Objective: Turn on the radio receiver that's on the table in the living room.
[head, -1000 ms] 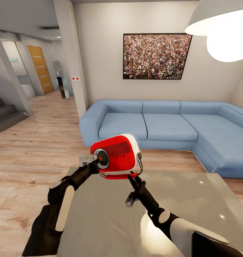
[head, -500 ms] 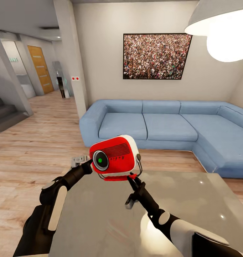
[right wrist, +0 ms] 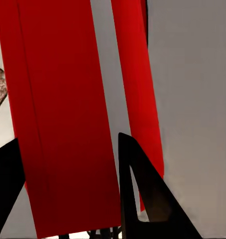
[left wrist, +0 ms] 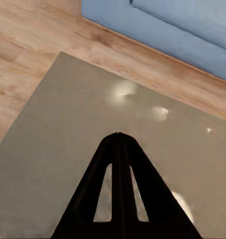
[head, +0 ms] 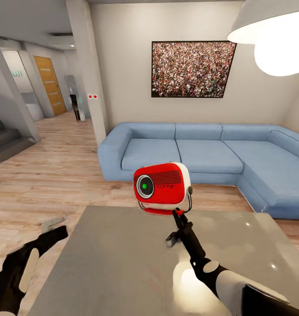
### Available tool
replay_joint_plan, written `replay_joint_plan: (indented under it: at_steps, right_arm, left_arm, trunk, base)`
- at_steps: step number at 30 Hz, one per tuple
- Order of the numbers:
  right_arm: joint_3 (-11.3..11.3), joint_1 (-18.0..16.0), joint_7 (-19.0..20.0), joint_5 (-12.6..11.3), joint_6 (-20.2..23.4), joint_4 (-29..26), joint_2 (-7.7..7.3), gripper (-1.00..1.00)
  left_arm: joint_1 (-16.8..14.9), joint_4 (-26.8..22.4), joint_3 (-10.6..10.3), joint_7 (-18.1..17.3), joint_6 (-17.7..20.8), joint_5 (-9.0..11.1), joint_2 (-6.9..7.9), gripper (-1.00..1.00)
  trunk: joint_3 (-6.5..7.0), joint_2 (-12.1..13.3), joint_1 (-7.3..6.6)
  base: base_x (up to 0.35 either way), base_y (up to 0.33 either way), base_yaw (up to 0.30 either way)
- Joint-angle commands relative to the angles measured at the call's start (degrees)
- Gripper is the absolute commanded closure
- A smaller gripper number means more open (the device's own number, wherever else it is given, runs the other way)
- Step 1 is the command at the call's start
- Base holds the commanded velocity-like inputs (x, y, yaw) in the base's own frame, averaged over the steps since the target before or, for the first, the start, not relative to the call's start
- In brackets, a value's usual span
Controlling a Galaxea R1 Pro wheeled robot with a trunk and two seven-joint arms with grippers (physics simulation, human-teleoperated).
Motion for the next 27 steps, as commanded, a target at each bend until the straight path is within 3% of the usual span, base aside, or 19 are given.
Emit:
replay_joint_plan:
  at_steps: [1,5,10,14,18,21,23,25,27]
  right_arm:
    - [-3.6,0.0,0.0,-1.1,-0.4,-0.1,-0.1,1.0]
    - [-9.1,0.0,0.0,-2.9,-1.9,-0.5,-0.17,1.0]
    - [-15.3,0.0,0.0,-3.4,-11.7,-3.1,0.02,1.0]
    - [-20.3,0.0,7.1,-3.4,-16.0,-8.7,0.05,1.0]
    - [-26.5,0.0,19.8,-3.5,-21.3,-16.6,0.06,1.0]
    - [-33.5,0.0,32.3,-3.5,-23.1,-22.3,0.11,1.0]
    - [-39.7,0.0,44.4,-3.9,-23.6,-27.1,0.14,1.0]
    - [-46.0,0.0,60.3,-7.2,-23.7,-32.4,0.15,1.0]
    - [-48.7,0.0,70.2,-10.4,-23.7,-36.1,0.11,1.0]
  left_arm:
    - [0.0,4.7,1.1,0.1,-3.3,0.1,1.75,1.0]
    - [0.1,18.0,2.1,0.4,-10.5,-1.6,4.4,1.0]
    - [0.1,34.4,2.5,3.0,-22.3,-7.8,7.02,1.0]
    - [0.1,42.8,3.8,5.2,-28.2,-8.8,9.26,1.0]
    - [0.1,45.8,6.5,5.8,-30.6,-9.1,10.01,1.0]
    - [0.1,46.3,8.2,5.8,-31.0,-9.1,9.97,1.0]
    - [0.1,46.4,8.7,5.8,-31.1,-9.1,9.92,1.0]
    - [0.1,46.5,8.9,5.8,-31.1,-9.2,9.93,1.0]
    - [0.1,46.6,9.0,5.9,-31.2,-9.2,9.97,1.0]
  trunk:
    - [0.01,0.0,0.0]
    - [0.01,0.0,0.0]
    - [0.01,0.0,0.0]
    - [0.01,0.0,0.0]
    - [0.01,0.0,0.0]
    - [0.01,0.0,0.0]
    - [0.01,0.0,0.0]
    - [0.01,0.0,0.0]
    - [0.01,0.0,0.0]
  base:
    - [0.0,0.0,0.0]
    - [0.0,0.0,0.0]
    - [0.0,0.0,0.0]
    - [0.0,0.0,0.0]
    - [0.0,0.0,0.0]
    - [0.0,0.0,0.0]
    - [0.0,0.0,0.0]
    - [0.0,0.0,0.0]
    - [0.0,0.0,0.0]
